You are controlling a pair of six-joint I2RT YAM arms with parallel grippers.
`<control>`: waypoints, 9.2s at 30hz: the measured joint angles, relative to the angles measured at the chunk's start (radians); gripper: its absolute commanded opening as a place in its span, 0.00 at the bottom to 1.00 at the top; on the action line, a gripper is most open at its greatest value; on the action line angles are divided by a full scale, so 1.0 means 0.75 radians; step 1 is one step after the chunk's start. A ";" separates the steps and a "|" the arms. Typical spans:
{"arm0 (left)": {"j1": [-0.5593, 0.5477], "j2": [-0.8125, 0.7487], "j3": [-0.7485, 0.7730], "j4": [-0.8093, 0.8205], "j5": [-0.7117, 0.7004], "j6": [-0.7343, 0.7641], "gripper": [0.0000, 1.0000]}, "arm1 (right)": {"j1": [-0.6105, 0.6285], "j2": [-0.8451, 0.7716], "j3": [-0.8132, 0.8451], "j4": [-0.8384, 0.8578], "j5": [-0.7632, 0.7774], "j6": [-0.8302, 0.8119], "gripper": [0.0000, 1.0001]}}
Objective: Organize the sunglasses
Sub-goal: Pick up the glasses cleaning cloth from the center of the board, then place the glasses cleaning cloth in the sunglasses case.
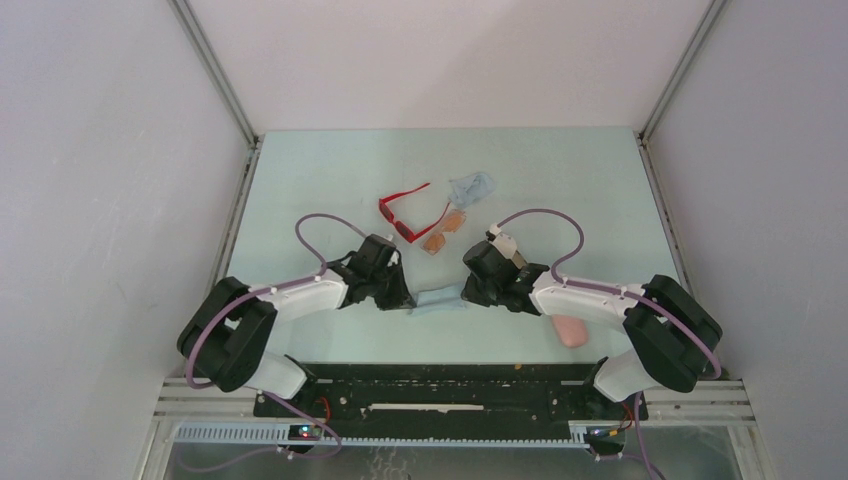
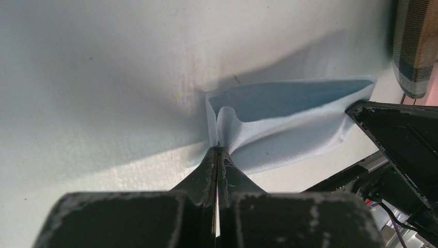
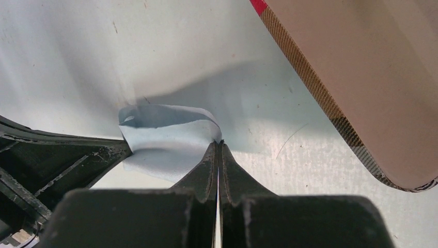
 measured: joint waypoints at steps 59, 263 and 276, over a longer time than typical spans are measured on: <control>-0.120 0.165 0.136 -0.083 -0.058 -0.045 0.00 | -0.025 0.070 -0.089 0.087 -0.136 -0.039 0.00; -0.166 0.700 1.046 -0.308 -0.117 0.515 0.42 | -0.367 -0.502 -0.248 -0.157 0.058 -0.224 0.42; -0.166 0.572 1.048 -0.341 -0.117 0.512 0.42 | -0.421 -0.562 -0.197 -0.190 0.045 -0.300 0.42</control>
